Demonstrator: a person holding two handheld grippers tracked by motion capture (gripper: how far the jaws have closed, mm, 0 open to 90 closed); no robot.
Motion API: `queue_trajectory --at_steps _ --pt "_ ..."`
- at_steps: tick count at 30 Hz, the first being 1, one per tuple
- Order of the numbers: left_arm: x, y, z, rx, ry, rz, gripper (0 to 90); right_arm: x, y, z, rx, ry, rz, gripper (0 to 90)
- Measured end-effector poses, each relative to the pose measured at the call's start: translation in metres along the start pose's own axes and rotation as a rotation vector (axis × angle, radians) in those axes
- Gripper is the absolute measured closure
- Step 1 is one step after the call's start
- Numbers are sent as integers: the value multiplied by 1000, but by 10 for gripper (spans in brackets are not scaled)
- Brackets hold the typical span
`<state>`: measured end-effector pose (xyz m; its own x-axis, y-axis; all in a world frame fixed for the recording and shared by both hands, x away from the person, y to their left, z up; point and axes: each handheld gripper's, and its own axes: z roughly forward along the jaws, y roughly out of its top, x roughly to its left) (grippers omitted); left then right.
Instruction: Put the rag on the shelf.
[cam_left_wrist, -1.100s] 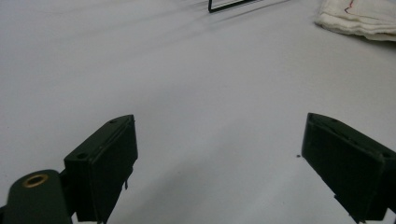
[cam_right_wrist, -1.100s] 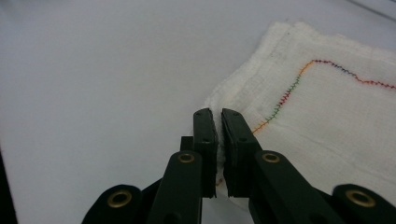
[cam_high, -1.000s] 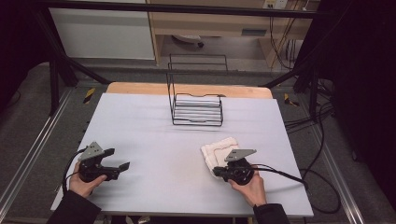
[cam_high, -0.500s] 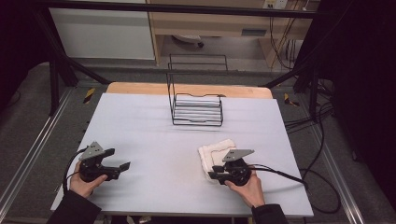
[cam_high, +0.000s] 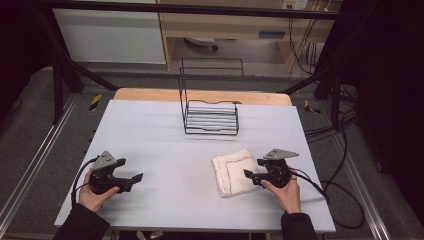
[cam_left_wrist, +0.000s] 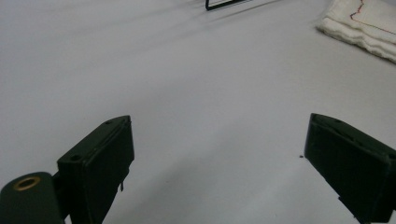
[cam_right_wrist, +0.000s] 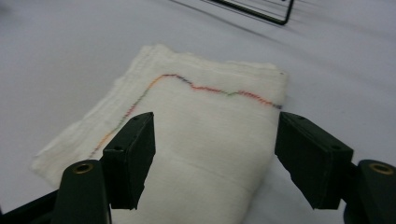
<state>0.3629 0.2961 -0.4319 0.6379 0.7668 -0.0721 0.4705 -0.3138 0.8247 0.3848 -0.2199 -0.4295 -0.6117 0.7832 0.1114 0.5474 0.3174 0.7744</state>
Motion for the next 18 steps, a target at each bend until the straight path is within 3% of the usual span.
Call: queue_trajectory --at_steps 7,11,18 --pt "-1 0 2 3 -1 -4 80 -20 11 17 13 -41 25 336" --pt "-1 0 2 4 -2 0 80 -31 20 31 21 -51 41 445" --pt "-2 1 2 3 -3 4 81 -38 22 43 39 -50 57 570"
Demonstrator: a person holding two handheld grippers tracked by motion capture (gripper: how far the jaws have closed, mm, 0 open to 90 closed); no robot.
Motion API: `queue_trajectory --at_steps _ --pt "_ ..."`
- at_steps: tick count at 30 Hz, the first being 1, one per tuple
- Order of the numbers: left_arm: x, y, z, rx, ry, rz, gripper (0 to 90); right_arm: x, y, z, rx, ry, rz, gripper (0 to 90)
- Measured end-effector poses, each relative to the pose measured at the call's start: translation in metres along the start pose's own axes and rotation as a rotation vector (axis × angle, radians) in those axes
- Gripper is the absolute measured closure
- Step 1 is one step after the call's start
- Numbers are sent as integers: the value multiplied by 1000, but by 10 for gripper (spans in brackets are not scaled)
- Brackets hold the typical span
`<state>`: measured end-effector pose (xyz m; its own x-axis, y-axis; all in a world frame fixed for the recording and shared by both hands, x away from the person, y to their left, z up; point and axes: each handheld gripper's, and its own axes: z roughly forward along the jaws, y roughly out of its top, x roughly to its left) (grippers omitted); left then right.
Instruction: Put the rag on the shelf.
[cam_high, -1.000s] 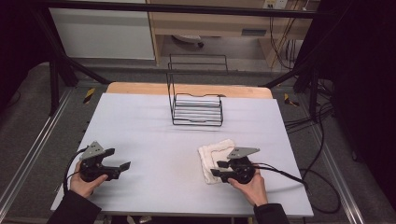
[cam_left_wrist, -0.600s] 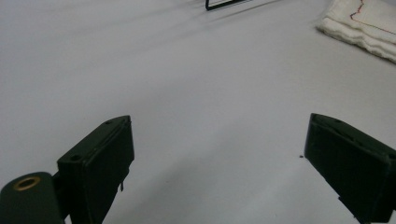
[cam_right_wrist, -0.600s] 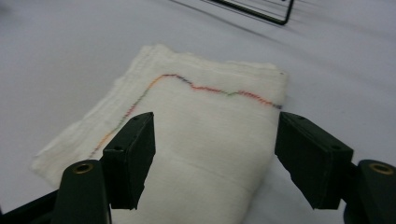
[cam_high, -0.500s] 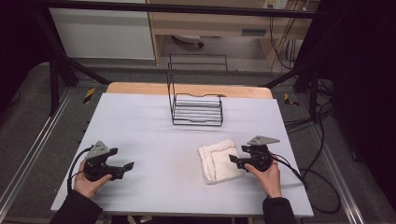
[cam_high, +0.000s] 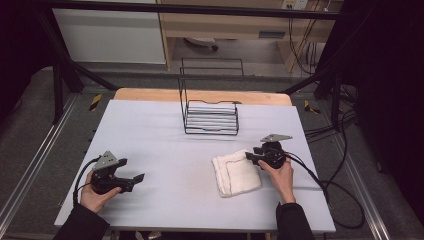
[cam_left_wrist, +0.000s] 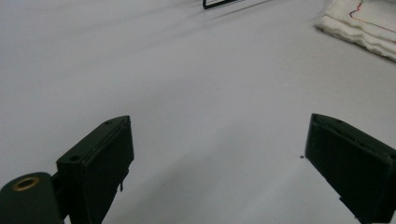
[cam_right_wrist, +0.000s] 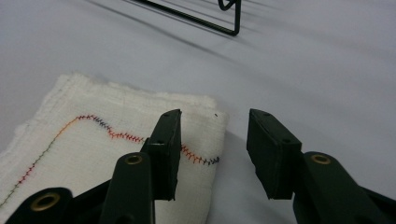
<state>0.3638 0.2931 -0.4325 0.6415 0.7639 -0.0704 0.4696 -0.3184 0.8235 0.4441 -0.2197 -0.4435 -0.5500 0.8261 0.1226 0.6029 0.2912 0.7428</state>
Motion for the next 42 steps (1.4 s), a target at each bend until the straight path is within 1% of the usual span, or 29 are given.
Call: queue_trajectory --at_steps 2,6,10,13,17,19,22,23,24,27,28,29,32,33,34,37,42 --pt "0 0 0 0 0 1 81 -1 -1 2 10 11 1 596" --pt "-1 1 1 -1 -2 1 83 -1 -4 6 21 25 19 621" --pt "-3 3 2 1 -3 0 85 -1 -5 7 27 34 12 661" --pt "-5 6 3 -2 0 -7 87 0 -5 7 33 51 24 689" --pt "-12 14 9 6 -1 -9 88 -2 -4 8 47 73 45 712" --pt "-13 16 11 12 1 -3 88 -2 -4 8 48 75 42 718" --pt "-19 24 16 18 -1 -2 88 -1 -4 8 49 82 37 741" --pt "-25 30 21 17 -5 -5 91 -1 -5 8 47 83 31 755" --pt "-25 30 21 17 -5 -5 93 -1 -5 8 47 83 31 755" --pt "-34 40 31 28 -18 8 96 0 -5 7 42 82 22 786" --pt "-41 47 39 34 -29 11 96 1 -6 7 40 80 17 794" --pt "-41 47 39 34 -29 11 96 1 -6 7 38 77 14 801" --pt "-51 56 52 42 -44 17 98 2 -6 7 33 73 10 812" --pt "-58 62 61 51 -52 20 98 2 -6 7 29 70 8 816" --pt "-58 62 61 51 -52 20 100 2 -6 7 29 70 8 816" --pt "-68 70 74 56 -65 4 106 3 -7 7 28 65 12 817" --pt "-83 83 96 77 -75 -3 129 4 -7 6 25 58 12 816"
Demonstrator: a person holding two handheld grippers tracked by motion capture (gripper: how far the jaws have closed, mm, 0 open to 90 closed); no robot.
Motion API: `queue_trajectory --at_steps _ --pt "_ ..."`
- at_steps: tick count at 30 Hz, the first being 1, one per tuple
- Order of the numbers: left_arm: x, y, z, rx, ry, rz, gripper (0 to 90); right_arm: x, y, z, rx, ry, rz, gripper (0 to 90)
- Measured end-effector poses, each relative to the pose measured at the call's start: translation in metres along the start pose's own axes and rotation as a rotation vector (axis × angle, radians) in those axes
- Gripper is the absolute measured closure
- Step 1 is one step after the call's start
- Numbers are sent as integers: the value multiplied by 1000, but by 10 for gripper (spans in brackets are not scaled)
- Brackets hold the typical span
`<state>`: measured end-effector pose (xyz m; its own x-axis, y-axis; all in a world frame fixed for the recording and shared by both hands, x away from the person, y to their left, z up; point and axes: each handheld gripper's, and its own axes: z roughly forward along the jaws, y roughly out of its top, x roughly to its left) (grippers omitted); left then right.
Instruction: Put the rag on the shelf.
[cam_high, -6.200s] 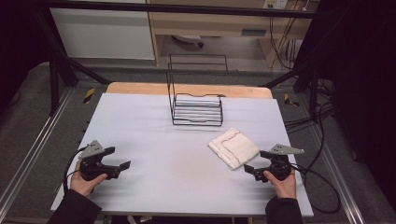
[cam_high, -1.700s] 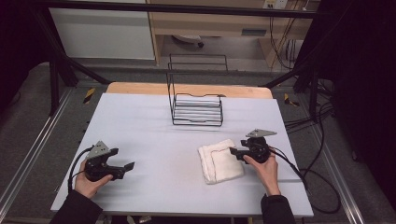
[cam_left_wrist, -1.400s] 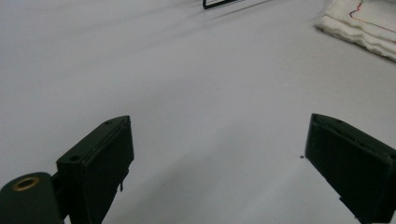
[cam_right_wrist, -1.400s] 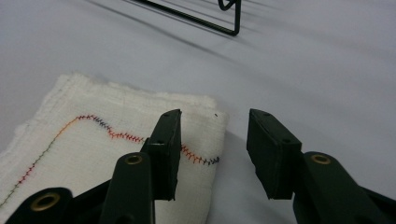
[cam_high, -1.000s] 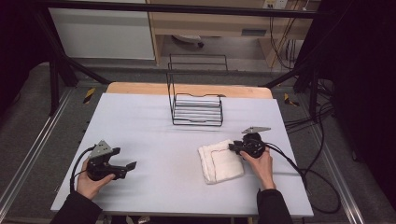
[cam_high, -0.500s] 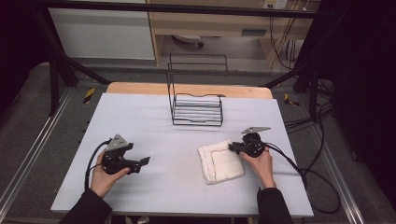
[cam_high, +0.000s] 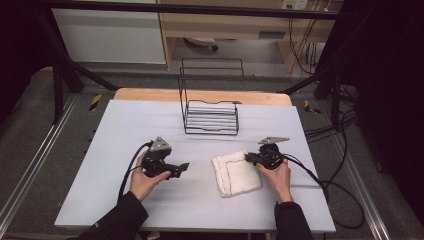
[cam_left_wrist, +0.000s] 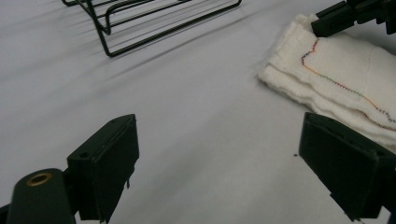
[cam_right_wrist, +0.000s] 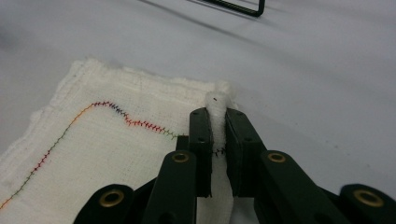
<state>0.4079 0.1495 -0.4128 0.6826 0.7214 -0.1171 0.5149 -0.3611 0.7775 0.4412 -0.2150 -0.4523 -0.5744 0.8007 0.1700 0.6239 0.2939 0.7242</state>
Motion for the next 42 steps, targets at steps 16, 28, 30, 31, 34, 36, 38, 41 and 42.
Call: queue_trajectory --at_steps 16,28,30,31,34,36,38,41,42 --pt "-42 30 73 81 -6 -6 269 1 -1 0 -10 -9 -17 813" --pt "-51 33 100 119 -17 -54 408 1 -1 0 -10 -11 -32 812" --pt "-53 32 103 122 -25 -62 423 1 -1 0 -10 -10 -32 811" --pt "-53 32 104 125 -25 -61 443 1 -1 0 -11 -10 -31 811" --pt "-54 32 106 128 -24 -65 470 1 -1 0 -10 -10 -32 809" --pt "-55 32 106 135 -34 -78 512 1 -1 0 -9 -7 -25 807" --pt "-56 32 105 144 -40 -83 553 1 0 0 -5 -7 -25 805" --pt "-57 31 105 144 -58 -108 631 1 0 -1 2 -7 -21 804" --pt "-57 31 105 144 -66 -114 654 0 0 -1 3 -6 -21 804"
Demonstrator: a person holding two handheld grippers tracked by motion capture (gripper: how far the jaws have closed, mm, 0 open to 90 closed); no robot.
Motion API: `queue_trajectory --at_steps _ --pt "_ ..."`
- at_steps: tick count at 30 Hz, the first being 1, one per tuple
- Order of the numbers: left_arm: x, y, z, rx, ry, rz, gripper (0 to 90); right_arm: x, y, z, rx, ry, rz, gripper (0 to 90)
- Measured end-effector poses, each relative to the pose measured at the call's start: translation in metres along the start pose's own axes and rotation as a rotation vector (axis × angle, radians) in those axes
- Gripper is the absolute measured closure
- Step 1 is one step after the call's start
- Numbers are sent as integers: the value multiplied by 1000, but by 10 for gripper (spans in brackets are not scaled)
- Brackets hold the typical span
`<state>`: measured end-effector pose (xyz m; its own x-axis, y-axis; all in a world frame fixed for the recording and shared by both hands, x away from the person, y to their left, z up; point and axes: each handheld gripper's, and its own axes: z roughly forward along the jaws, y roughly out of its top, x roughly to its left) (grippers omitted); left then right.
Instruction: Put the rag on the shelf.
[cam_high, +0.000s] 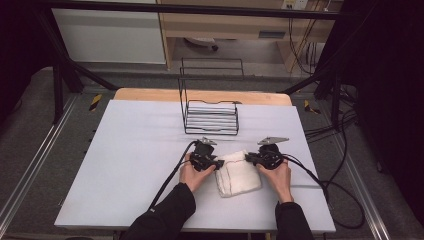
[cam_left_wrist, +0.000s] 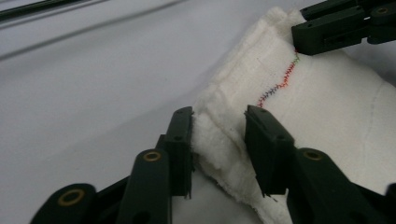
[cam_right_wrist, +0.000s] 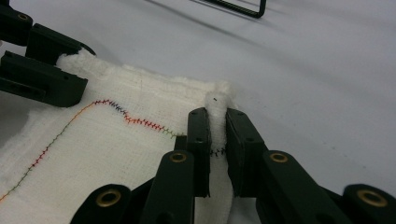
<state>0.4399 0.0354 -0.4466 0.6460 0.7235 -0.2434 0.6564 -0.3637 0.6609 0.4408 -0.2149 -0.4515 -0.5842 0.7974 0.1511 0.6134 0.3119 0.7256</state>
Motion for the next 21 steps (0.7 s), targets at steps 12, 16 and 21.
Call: queue_trajectory --at_steps 12,16,21 --pt "-5 -2 1 -15 1 2 793 -2 2 -1 0 10 19 787" --pt "-6 -2 2 -24 7 7 804 -3 2 0 -3 -1 20 755" --pt "-6 -3 1 -28 1 11 809 -4 2 1 4 9 29 791"
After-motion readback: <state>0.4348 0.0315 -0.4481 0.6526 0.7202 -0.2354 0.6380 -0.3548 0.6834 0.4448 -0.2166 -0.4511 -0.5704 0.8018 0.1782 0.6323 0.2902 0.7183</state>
